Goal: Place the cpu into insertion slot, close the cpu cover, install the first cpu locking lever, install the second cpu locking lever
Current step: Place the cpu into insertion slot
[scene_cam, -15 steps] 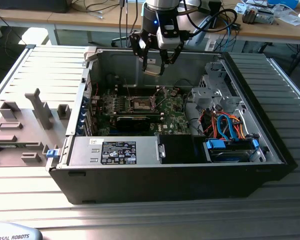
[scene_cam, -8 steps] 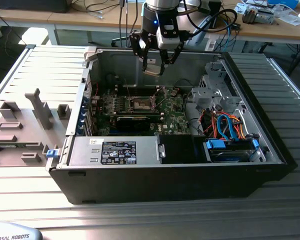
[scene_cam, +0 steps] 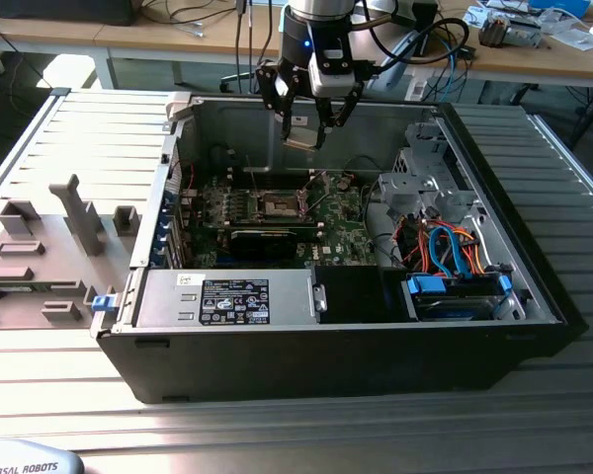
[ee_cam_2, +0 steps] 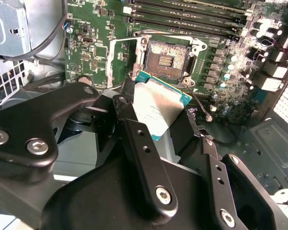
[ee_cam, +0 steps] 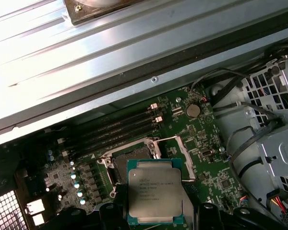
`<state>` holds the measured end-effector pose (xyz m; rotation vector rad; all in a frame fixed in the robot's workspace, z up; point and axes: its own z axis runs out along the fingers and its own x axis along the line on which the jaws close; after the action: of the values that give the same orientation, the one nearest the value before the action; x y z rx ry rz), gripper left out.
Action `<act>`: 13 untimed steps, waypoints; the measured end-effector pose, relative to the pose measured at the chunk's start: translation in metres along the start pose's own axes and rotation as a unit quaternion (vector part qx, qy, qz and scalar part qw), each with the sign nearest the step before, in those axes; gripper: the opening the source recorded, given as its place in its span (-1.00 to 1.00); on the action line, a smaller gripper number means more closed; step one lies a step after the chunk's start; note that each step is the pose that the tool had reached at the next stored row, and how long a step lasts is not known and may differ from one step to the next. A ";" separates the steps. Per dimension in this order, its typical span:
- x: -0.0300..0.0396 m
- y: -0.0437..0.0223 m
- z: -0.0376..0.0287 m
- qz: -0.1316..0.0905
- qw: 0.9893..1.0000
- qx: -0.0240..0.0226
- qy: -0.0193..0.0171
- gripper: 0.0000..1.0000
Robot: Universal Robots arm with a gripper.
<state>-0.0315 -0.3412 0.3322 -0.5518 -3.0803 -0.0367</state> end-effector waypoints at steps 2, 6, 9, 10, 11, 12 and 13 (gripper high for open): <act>0.0000 0.0000 0.0000 0.002 1.000 0.000 0.000 0.08; 0.0000 0.0000 0.0000 0.004 1.000 0.000 0.000 0.08; 0.0000 0.0000 0.0000 0.005 1.000 0.000 0.000 0.08; 0.0000 0.0000 0.0000 0.006 1.000 0.000 0.000 0.08; 0.0000 0.0000 0.0001 0.007 1.000 0.000 0.000 0.08; 0.0000 0.0000 0.0000 0.007 1.000 0.000 0.000 0.08; 0.0000 0.0000 0.0001 0.008 1.000 0.000 0.000 0.08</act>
<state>-0.0315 -0.3412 0.3321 -0.5755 -3.0762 -0.0367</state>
